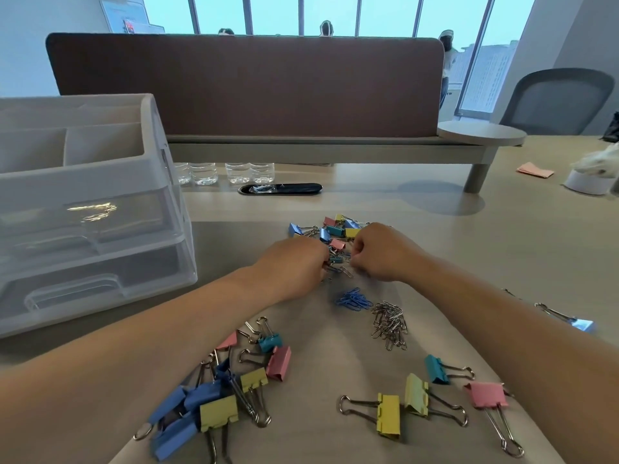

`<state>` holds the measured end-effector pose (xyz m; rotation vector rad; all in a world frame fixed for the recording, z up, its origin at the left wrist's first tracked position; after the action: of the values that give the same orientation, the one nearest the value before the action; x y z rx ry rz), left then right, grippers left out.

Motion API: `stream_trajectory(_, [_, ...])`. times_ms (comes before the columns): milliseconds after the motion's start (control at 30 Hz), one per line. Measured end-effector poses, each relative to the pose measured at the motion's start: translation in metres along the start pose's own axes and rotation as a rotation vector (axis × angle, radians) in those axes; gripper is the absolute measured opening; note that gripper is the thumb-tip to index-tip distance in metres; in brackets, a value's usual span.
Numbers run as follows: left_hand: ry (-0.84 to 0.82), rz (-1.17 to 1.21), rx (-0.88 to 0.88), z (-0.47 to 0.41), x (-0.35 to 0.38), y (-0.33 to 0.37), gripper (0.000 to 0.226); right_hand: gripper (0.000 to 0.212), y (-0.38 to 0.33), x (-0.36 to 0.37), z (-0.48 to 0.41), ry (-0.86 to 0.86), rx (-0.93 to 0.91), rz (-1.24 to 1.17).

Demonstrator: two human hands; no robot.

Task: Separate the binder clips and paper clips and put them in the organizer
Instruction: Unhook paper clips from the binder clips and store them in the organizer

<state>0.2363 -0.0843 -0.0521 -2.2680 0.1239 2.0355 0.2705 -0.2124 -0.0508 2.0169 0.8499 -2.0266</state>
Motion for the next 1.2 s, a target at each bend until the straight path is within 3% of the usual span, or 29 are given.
stream_trajectory(233, [-0.027,0.033,0.044,0.001,0.003,0.001,0.022,0.027,-0.006,0.004,0.001,-0.057,-0.001,0.059])
stream_trajectory(433, [-0.069,-0.042,0.066,-0.001,0.003,0.003,0.013,0.015,-0.007,0.006,-0.001,-0.124,-0.006,0.133])
stream_trajectory(567, [-0.153,-0.091,0.065,-0.005,0.002,0.007,0.012,0.030,-0.020,0.001,0.005,-0.200,-0.056,0.293])
stream_trajectory(633, [-0.191,-0.109,0.052,-0.007,-0.001,0.008,0.022,0.033,-0.025,-0.001,0.009,-0.239,-0.093,0.326])
stream_trajectory(767, [-0.263,-0.097,0.029,-0.008,-0.003,0.008,0.029,0.036,-0.019,0.002,0.012,-0.227,-0.105,0.220])
stream_trajectory(933, [-0.222,-0.074,0.026,-0.004,-0.006,0.006,0.026,0.032,-0.006,-0.003,0.027,-0.164,-0.071,0.129])
stream_trajectory(1200, [-0.256,0.270,0.003,0.012,-0.022,0.060,0.015,0.010,0.008,-0.022,0.074,-0.213,-0.058,-0.052])
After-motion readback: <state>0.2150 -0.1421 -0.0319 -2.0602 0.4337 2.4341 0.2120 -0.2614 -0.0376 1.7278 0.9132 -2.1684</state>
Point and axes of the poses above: each hand's wrist, its own z-axis away from the middle knuckle, its own x-axis out of the palm, y = z × x, the point moved 6 cm from there along -z, towards the middle knuckle, and after that the axes turned 15 degrees about -x, right-handed, at the moved point
